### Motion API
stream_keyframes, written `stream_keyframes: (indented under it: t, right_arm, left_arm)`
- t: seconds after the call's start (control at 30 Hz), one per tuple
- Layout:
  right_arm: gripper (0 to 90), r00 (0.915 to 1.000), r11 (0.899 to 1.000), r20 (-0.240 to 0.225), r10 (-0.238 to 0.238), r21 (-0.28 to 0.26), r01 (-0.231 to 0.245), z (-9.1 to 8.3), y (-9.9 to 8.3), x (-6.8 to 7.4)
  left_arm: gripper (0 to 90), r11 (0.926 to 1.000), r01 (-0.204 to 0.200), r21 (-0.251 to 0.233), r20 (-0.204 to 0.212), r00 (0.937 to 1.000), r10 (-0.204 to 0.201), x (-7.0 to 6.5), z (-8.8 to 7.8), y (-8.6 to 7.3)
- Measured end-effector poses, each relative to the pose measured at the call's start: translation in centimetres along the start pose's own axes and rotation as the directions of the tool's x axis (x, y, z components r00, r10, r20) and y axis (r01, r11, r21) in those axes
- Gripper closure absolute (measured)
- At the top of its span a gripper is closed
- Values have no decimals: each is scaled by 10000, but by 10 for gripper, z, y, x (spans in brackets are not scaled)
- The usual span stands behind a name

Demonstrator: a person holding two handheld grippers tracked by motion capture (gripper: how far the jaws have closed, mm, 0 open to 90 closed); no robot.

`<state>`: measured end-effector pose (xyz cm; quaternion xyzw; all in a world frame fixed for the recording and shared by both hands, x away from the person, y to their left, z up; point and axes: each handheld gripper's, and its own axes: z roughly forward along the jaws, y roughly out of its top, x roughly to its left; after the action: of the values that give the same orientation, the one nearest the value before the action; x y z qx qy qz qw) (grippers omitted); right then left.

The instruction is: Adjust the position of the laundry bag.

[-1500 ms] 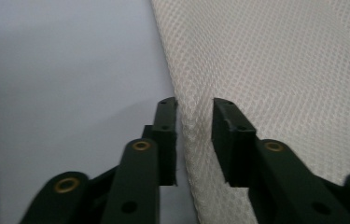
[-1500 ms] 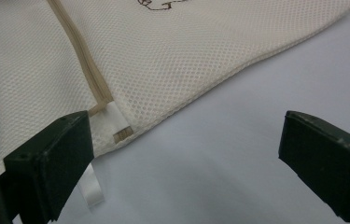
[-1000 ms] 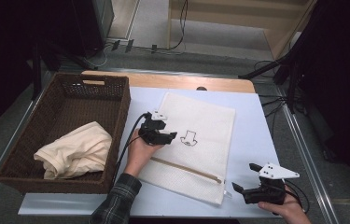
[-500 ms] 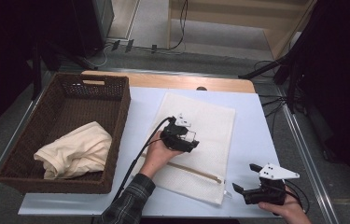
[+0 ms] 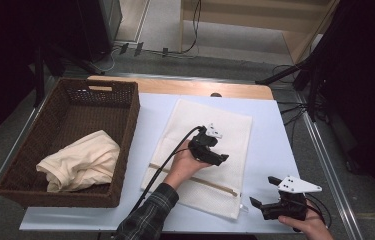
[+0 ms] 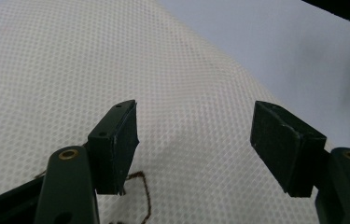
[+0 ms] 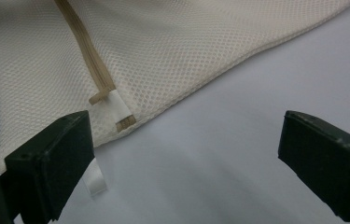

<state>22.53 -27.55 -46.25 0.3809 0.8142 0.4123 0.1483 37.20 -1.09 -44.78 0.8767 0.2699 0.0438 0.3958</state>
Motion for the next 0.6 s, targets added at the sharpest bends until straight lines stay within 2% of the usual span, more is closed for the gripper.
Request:
stream_keyframes:
  t: [0.23,0.37,0.4,0.5,0.6]
  right_arm:
    - [37,10000,10000,-22,7,-26,-7,-1,0,0]
    - [37,10000,10000,-42,-10,-6,10,-1,0,0]
    - [37,10000,10000,-63,-30,-5,30,-1,0,0]
    - [37,10000,10000,-53,-67,-23,66,-1,0,-1]
    - [37,10000,10000,-41,-41,-44,41,-1,0,-1]
  left_arm:
    - [337,9993,-347,125,348,9988,342,-12,22,13]
    - [348,9993,-349,130,443,9984,343,-15,32,16]
    - [350,9985,-441,317,475,9980,426,-16,38,18]
    - [351,9977,-509,437,515,9975,486,-18,47,19]
    - [351,9981,-471,408,519,9976,449,-19,52,18]
